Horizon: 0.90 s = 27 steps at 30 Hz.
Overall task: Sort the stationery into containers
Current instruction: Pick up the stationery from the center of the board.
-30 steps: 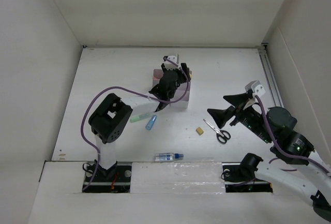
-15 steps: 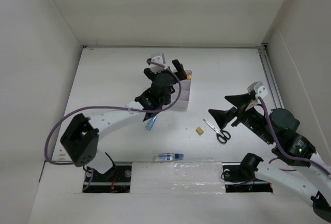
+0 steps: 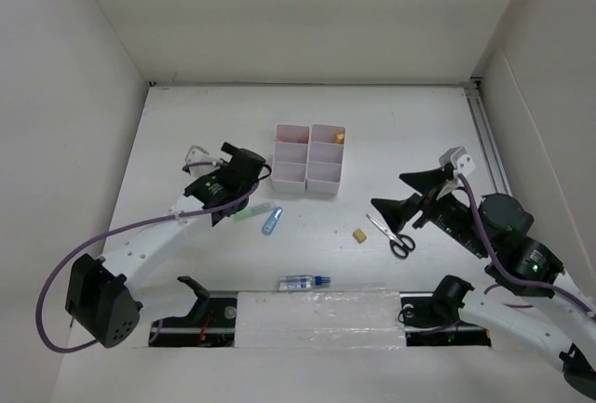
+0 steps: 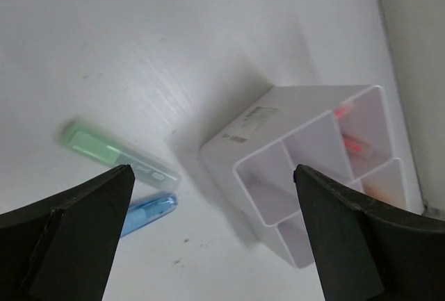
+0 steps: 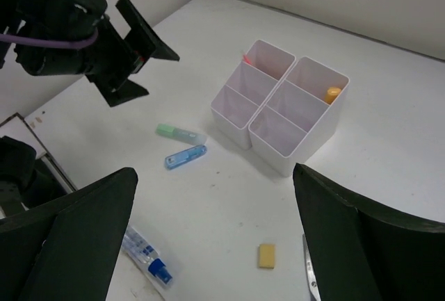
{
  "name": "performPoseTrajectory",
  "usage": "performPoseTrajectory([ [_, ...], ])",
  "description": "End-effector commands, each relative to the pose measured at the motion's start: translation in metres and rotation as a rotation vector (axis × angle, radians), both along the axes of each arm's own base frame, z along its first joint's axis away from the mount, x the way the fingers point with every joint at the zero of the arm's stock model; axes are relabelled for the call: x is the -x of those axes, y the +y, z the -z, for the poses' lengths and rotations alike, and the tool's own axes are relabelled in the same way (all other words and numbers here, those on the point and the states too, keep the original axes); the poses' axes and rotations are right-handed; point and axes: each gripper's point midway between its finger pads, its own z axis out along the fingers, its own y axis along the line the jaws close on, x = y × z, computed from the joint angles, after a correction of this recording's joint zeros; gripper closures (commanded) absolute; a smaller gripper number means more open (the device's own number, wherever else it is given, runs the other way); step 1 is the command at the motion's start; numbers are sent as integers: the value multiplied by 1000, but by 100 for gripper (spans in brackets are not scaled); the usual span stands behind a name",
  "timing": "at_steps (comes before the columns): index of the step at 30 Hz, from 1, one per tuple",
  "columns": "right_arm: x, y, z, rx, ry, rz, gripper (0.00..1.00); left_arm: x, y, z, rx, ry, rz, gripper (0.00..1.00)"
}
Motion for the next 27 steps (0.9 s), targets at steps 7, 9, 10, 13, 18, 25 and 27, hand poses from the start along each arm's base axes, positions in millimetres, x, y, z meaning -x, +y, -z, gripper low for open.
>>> performPoseTrajectory([
  [7, 11, 3, -19, -80, -65, -53, 0, 25, 5, 61, 317, 197, -146, 4],
  [9, 13, 1, -21, -94, -65, -54, 0, 26, 3, 74, 313, 232, -156, 4],
  [10, 14, 0, -19, -95, -66, -54, 0, 25, 0, 77, 320, 244, -150, 5],
  [13, 18, -5, -24, -127, -83, -54, 0, 28, -10, 92, 348, 302, -140, 5],
  [18, 23, -7, -27, -153, -94, -64, 0, 37, -10, 107, 358, 347, -150, 10],
  [25, 28, -7, -27, -165, -95, -86, 0, 42, -9, 137, 392, 350, -179, 30],
  [27, 30, -9, -29, -172, -101, -87, 0, 44, -12, 146, 389, 383, -178, 32],
])
